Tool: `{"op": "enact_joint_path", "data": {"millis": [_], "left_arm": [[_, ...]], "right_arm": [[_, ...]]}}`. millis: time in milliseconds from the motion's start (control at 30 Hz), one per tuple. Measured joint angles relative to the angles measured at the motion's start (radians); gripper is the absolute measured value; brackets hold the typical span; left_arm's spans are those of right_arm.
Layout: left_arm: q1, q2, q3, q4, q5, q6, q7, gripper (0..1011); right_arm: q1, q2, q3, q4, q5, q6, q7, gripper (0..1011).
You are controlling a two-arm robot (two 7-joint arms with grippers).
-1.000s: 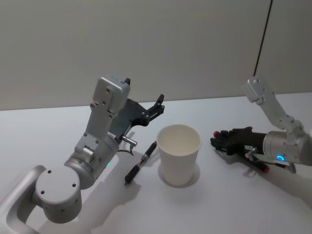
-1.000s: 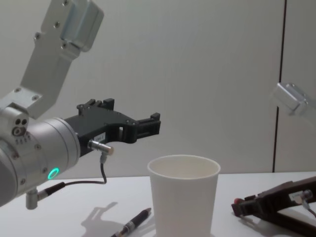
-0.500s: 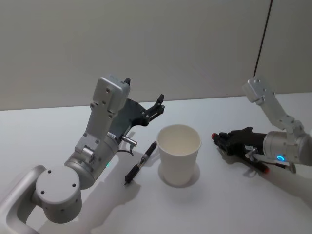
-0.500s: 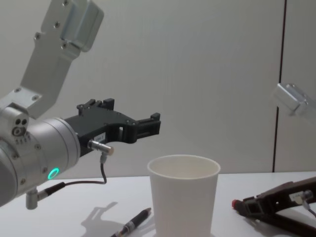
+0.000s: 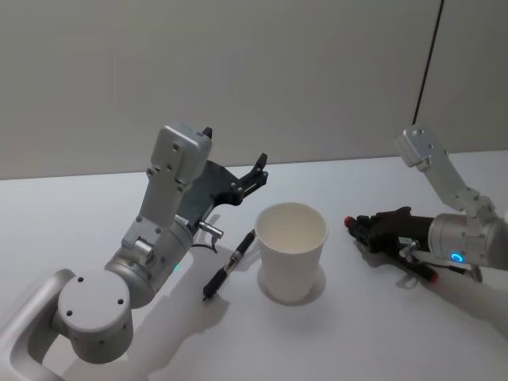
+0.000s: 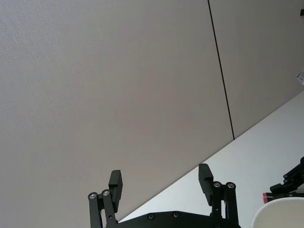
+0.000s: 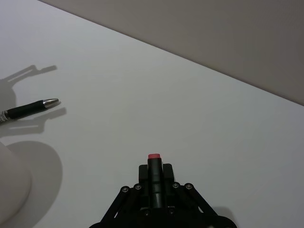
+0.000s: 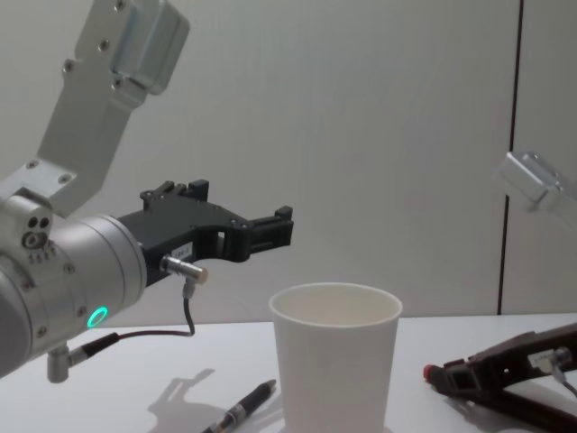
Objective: Place the pen into the pen holder.
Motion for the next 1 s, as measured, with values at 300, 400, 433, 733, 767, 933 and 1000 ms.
{"op": "enact_joint_path", "data": {"millis": [300, 400, 433, 733, 767, 933, 1000], "left_arm": [[0.000, 0.000, 0.000, 0.000, 0.000, 0.000, 0.000, 1001], [0.000, 0.000, 0.000, 0.000, 0.000, 0.000, 0.000, 1001], [0.000, 0.000, 0.000, 0.000, 0.000, 0.000, 0.000, 1001], [0.000, 0.000, 0.000, 0.000, 0.000, 0.000, 0.000, 1001], [0.000, 0.000, 0.000, 0.000, 0.000, 0.000, 0.000, 1001], [0.000, 0.000, 0.000, 0.000, 0.000, 0.000, 0.000, 1001], [0.000, 0.000, 0.000, 0.000, 0.000, 0.000, 0.000, 1001]], "right_arm": [[0.000, 0.000, 0.000, 0.000, 0.000, 0.000, 0.000, 168], [0.000, 0.000, 0.000, 0.000, 0.000, 0.000, 0.000, 168], [0.000, 0.000, 0.000, 0.000, 0.000, 0.000, 0.000, 168], [0.000, 0.000, 0.000, 0.000, 0.000, 0.000, 0.000, 167], [0.000, 0.000, 0.000, 0.000, 0.000, 0.000, 0.000, 168], [0.001, -0.001, 0.000, 0.000, 0.003, -0.011, 0.000, 168], [0.002, -0.001, -0.001, -0.002, 0.005, -0.020, 0.000, 168]]}}
